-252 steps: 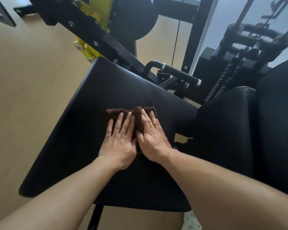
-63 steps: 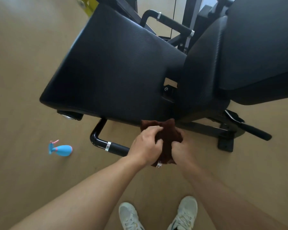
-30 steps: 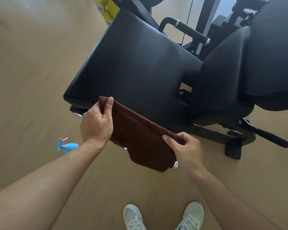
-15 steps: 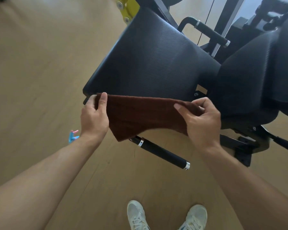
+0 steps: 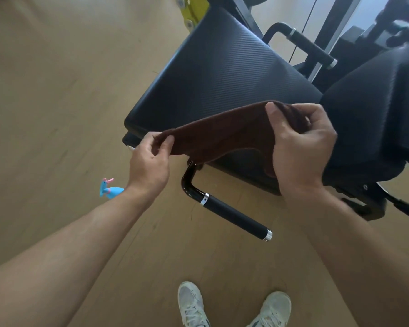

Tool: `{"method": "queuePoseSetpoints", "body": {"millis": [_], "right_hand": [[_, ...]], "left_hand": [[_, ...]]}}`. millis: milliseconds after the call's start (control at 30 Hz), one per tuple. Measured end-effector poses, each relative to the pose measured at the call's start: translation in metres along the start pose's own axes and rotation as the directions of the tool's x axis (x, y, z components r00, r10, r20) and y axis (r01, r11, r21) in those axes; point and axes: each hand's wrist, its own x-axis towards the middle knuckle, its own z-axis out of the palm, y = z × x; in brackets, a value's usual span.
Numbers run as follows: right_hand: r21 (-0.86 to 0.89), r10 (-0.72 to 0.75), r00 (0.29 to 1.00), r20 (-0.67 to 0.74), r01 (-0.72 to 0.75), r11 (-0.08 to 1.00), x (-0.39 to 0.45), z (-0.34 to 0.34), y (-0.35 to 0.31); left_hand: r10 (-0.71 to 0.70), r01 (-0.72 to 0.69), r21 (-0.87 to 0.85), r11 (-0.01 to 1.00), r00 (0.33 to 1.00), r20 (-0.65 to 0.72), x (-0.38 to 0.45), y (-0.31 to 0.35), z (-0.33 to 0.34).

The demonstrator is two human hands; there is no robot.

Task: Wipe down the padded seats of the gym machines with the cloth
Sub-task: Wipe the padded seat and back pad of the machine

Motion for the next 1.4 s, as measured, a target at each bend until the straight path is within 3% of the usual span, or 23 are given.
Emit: {"method": "queuePoseSetpoints", "body": {"millis": [100,167,233,300,400,500,567,600,667,733,767,900,1000,1067,1233,1400], "right_hand": [[-0.014,-0.055,0.995,0.087,0.056,0.998,-0.017,-0.007,0.008],[-0.090,0.113,0.976,0.184,-0.098,0.991,-0.027,-0.011,0.024],[-0.172,0.293,0.937,0.190,-0.262,0.950,-0.032,-0.013,0.041],[-0.227,0.368,0.913,0.176,-0.326,0.918,-0.031,-0.011,0.047],[-0.208,0.318,0.925,0.209,-0.275,0.939,-0.013,0.005,0.037],[-0.205,0.181,0.936,0.303,-0.122,0.971,0.018,0.044,0.018],[-0.294,0.142,0.923,0.357,-0.034,0.955,0.034,0.075,0.015],[-0.343,0.133,0.914,0.384,0.007,0.939,0.036,0.088,0.019],[-0.437,0.149,0.871,0.468,0.082,0.896,0.032,0.107,0.033],[-0.525,0.215,0.793,0.570,0.150,0.838,0.022,0.119,0.057],[-0.570,0.250,0.762,0.598,0.184,0.801,0.017,0.124,0.068],[-0.658,0.245,0.752,0.612,0.313,0.685,0.009,0.142,0.095],[-0.639,0.176,0.745,0.643,0.395,0.660,0.019,0.144,0.107],[-0.625,0.139,0.734,0.665,0.444,0.642,0.035,0.145,0.110],[-0.691,0.153,0.802,0.577,0.380,0.615,0.073,0.132,0.115],[-0.753,0.209,0.874,0.439,0.231,0.616,0.063,0.083,0.141]], "left_hand": [[0.029,-0.031,0.047,0.998,0.999,0.044,-0.002,0.002,0.008],[-0.032,0.026,0.097,0.995,0.998,0.052,-0.003,-0.004,0.012],[-0.090,0.087,0.102,0.991,0.996,0.021,-0.003,-0.011,0.016],[-0.100,0.103,0.102,0.989,0.994,-0.033,0.002,-0.014,0.015],[-0.052,0.080,0.112,0.991,0.972,-0.231,0.025,-0.013,0.005],[-0.016,0.083,0.103,0.991,0.850,-0.526,0.055,-0.002,-0.016],[0.064,0.075,0.207,0.975,0.803,-0.593,0.064,0.001,-0.025],[0.152,0.051,0.347,0.936,0.833,-0.532,0.064,0.002,-0.024],[0.288,-0.118,0.557,0.822,0.930,-0.229,0.059,-0.002,-0.012],[0.215,-0.197,0.647,0.736,0.975,0.052,0.058,-0.008,0.004],[0.147,-0.189,0.694,0.695,0.982,0.119,0.060,-0.013,0.010],[0.056,-0.156,0.841,0.518,0.987,0.149,0.073,-0.027,0.020],[0.081,-0.255,0.900,0.354,0.967,0.242,0.092,-0.022,0.015],[0.029,-0.337,0.883,0.327,0.937,0.347,0.114,-0.009,0.010],[-0.101,-0.383,0.883,0.271,0.901,0.422,0.154,0.022,0.037],[0.037,-0.524,0.832,0.184,0.849,0.527,0.146,0.017,0.078]]}}
